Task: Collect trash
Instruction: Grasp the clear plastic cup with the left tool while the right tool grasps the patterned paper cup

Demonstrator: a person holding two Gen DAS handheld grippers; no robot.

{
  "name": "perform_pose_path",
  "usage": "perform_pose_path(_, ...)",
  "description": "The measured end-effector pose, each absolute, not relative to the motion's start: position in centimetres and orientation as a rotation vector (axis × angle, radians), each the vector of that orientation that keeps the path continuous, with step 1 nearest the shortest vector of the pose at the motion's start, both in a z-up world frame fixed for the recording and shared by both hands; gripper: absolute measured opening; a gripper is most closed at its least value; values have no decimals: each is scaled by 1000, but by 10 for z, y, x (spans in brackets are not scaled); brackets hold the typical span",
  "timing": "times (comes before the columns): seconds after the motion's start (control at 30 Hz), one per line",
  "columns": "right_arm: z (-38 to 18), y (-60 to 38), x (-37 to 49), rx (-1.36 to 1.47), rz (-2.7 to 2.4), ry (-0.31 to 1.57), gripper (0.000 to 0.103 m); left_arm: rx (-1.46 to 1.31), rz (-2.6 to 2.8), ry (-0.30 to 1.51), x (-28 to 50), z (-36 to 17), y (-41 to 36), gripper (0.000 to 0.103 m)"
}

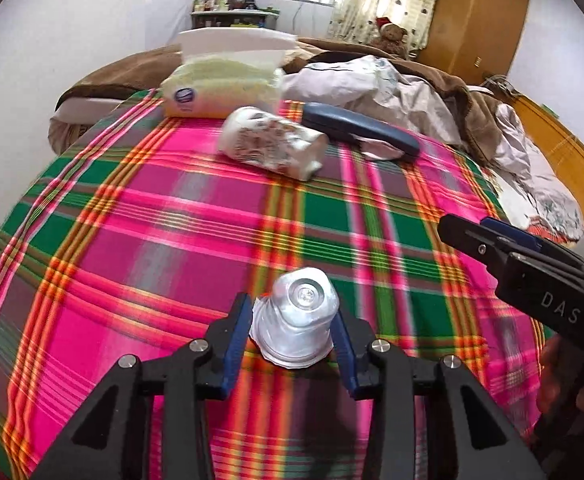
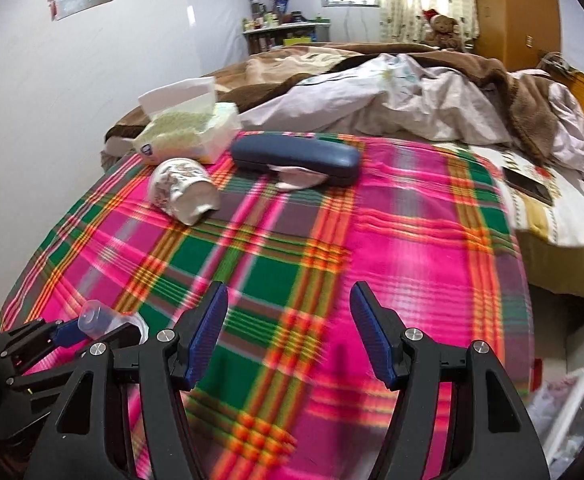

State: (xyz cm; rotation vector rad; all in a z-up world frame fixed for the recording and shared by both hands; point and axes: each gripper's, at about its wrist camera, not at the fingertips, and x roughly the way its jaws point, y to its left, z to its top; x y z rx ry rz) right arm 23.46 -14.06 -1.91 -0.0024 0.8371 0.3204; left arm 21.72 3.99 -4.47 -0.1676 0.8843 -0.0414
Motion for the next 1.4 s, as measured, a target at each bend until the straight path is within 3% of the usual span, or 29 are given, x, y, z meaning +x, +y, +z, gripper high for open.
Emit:
perform_pose_path(0.53,-16,-51,298,-141,569,797,65,-230,55,862,233,-46,117,41)
perform_pose_path(1.23,-38,-19,329,-207,611,910,66,-261,31,854,244,-46,127,41)
perform_pose_path(1.4,-38,-23,325,-196,597,909,56,-259,33,854,244,-46,125,41)
